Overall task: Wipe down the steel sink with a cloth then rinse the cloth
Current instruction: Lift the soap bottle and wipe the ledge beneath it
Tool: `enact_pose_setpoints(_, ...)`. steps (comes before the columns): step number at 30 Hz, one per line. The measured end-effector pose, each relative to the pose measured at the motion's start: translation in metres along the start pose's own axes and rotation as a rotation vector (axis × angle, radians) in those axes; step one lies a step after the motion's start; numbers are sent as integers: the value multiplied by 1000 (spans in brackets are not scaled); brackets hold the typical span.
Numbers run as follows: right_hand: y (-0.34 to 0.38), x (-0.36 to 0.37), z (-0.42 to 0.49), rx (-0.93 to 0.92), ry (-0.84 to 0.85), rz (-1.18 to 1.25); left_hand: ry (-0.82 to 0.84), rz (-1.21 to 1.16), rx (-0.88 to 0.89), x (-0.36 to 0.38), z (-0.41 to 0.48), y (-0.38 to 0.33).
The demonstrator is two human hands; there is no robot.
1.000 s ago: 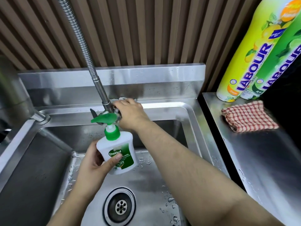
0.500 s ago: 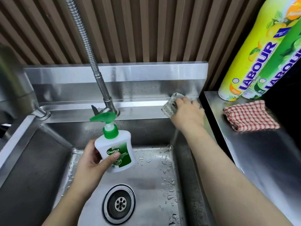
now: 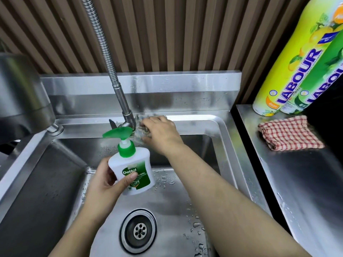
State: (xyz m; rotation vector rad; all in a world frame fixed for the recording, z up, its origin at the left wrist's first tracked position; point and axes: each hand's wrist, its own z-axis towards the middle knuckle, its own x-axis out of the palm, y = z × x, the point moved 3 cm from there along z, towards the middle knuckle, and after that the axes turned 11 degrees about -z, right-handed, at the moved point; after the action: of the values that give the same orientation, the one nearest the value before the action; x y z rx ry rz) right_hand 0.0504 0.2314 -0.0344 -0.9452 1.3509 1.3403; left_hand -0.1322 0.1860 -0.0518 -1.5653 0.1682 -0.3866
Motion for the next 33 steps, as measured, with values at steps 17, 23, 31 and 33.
enact_pose_setpoints(17,4,4,31,108,-58,193,-33,-18,16,-11,-3,-3)
enact_pose_setpoints(23,-1,-1,14,-23,-88,-294,-20,-5,11,-6,0,1)
enact_pose_setpoints(31,-85,-30,-37,321,-50,-426,83,-37,3,29,12,1)
enact_pose_setpoints(33,-104,-39,-47,434,-8,-453,110,-39,6,38,15,-1)
